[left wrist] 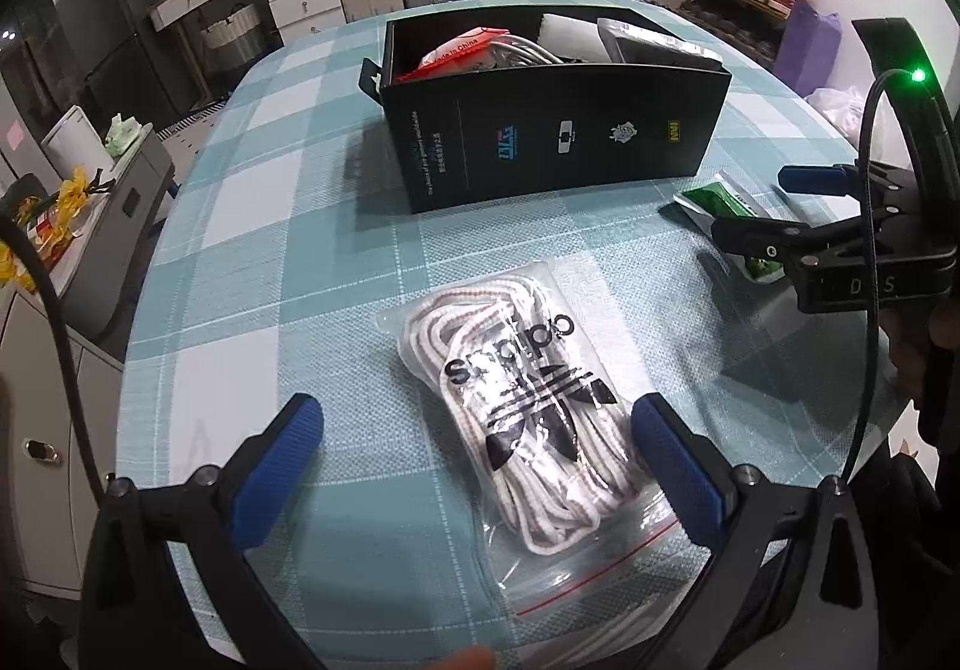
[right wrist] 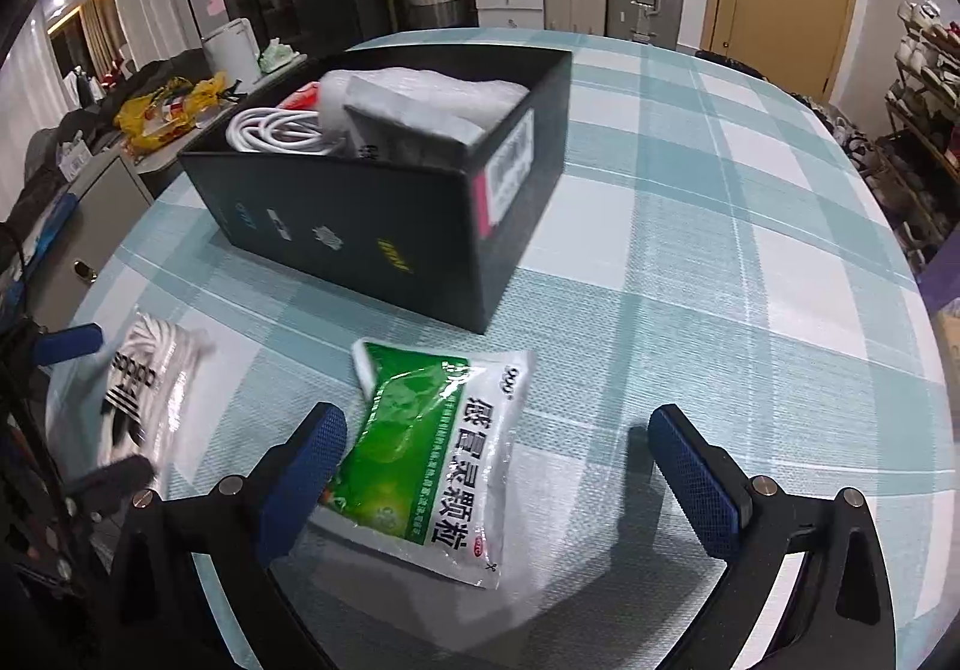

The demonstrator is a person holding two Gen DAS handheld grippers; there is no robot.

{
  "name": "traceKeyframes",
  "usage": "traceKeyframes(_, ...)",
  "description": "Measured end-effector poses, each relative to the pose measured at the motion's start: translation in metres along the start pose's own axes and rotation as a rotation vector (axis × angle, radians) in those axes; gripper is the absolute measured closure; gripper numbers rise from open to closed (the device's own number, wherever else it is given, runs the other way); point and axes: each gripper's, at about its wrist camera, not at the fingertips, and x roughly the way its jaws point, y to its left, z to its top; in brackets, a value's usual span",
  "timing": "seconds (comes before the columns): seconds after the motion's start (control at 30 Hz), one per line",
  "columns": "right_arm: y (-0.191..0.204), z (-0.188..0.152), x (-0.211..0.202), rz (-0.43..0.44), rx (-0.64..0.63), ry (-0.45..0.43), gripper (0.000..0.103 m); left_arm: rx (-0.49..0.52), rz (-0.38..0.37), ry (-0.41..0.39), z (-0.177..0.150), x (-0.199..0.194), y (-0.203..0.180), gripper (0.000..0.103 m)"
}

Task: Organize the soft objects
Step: 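Move the left gripper to the clear lace bag while the right gripper approaches the green sachet, then close the left gripper on the lace bag while the right gripper grasps the green sachet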

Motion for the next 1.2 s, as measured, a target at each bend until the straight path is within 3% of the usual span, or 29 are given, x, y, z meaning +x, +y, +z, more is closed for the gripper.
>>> traceKeyframes(0.37, 0.011, -0.002, -0.003, 0.014, -0.059, -0.016, 0.002, 0.029, -0.042, 0.023, -0.001, 0.004, -0.007, 0.0)
traceKeyframes(0.57, 0.012, -0.003, -0.006, 0.027, -0.082, -0.013, 0.017, 0.044, -0.066, 0.021, -0.002, 0.004, -0.011, 0.003)
traceKeyframes(0.77, 0.01, -0.003, -0.006, 0.041, -0.092, -0.017, 0.033, 0.034, -0.109, 0.0, -0.001, 0.001, -0.009, 0.032)
traceKeyframes(0.93, 0.014, -0.004, -0.005, 0.056, -0.107, -0.018, 0.041, 0.036, -0.102, -0.036, 0.0, -0.003, -0.008, 0.06)
traceKeyframes(1.2, 0.023, -0.006, -0.006, 0.069, -0.146, -0.033, 0.053, 0.008, -0.12, -0.099, 0.001, -0.011, -0.005, 0.066)
